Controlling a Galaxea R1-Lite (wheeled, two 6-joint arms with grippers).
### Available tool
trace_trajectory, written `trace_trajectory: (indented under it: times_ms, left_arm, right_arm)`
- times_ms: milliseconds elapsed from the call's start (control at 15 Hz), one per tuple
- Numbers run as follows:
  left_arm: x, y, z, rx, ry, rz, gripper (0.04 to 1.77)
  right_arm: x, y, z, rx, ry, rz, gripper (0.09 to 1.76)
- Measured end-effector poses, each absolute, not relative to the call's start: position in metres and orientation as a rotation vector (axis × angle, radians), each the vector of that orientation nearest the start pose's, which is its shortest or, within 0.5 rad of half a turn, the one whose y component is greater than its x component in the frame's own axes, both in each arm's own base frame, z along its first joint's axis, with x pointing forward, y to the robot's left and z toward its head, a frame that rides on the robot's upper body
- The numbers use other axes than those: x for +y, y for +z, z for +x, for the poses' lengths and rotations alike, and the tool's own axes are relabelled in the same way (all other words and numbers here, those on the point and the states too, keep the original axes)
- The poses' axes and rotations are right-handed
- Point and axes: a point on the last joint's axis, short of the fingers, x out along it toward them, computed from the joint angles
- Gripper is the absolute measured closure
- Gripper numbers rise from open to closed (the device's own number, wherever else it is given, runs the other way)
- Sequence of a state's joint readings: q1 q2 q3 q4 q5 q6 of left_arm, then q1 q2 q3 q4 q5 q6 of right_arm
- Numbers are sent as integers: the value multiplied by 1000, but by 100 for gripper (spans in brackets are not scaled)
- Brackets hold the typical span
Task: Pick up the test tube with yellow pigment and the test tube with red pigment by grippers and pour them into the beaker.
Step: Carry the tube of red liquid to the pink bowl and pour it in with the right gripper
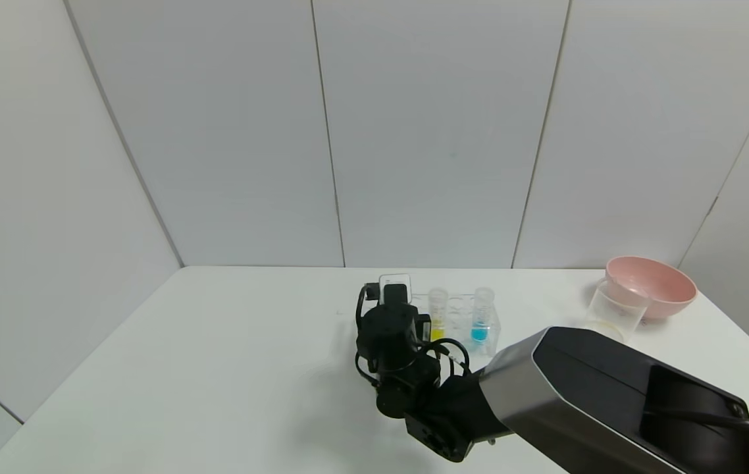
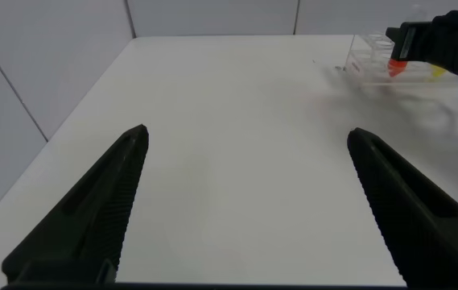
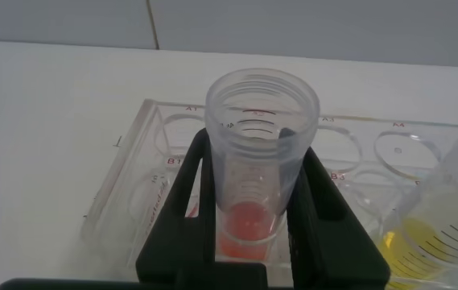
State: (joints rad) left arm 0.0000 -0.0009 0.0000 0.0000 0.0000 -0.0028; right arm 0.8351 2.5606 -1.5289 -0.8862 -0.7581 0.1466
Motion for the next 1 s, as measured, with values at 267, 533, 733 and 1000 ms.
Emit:
trace_trajectory:
  times_ms: [267,533,733,1000]
  left_arm:
    - [0,75,-23,-1,0,-3,5]
    - [0,75,-23,-1,0,-3,5]
    - [0,75,-23,-1,0,-3,5]
    - [0,75,-23,-1,0,-3,5]
  right_arm:
    - [359,53,347,99,69,46,129]
    - [355,85,345,78,71,66,129]
    - [348,123,343,51,108,98,129]
    - [311,184,343,-18,69,158,129]
